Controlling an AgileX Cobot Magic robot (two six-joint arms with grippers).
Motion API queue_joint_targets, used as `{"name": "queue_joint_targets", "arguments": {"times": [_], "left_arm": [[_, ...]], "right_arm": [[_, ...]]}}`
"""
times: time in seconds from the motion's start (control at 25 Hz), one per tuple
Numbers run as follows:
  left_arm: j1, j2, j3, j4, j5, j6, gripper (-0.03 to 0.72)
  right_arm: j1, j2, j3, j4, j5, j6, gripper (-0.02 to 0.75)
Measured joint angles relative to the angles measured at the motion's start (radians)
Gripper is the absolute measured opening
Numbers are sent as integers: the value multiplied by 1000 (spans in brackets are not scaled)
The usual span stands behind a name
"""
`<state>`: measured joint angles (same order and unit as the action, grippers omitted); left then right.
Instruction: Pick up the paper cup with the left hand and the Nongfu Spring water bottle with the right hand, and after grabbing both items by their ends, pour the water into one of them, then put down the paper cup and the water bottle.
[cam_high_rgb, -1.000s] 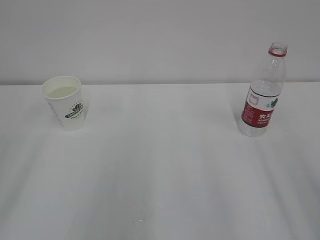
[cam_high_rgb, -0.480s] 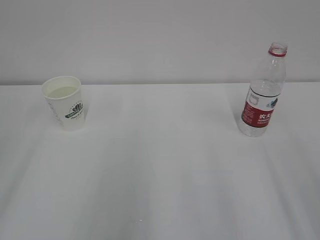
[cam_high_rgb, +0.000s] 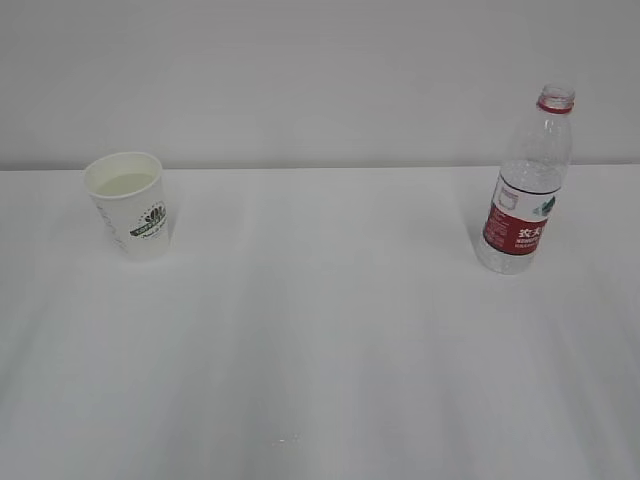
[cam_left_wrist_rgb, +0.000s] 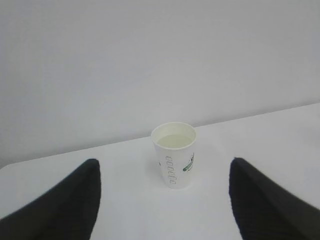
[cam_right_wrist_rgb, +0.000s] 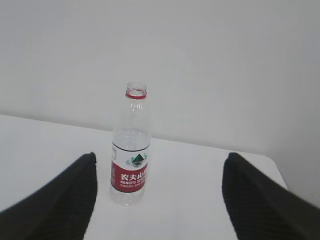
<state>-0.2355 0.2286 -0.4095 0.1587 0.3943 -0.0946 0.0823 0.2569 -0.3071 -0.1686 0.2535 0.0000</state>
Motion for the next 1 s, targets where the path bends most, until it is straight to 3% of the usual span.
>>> {"name": "queue_joint_targets", "arguments": {"times": [0.32,0.6,1.0], "left_arm": [[0,-59,-92,-10,191,0,575],[-2,-61,-173,-125,342,120,556],[-2,-70,-181,-199,563,145,552]], "right_arm": [[0,-78,-66,2,202,0,558],[0,-175,-119,75,393,-79,556],[0,-243,-207,169,709,-151,556]]}}
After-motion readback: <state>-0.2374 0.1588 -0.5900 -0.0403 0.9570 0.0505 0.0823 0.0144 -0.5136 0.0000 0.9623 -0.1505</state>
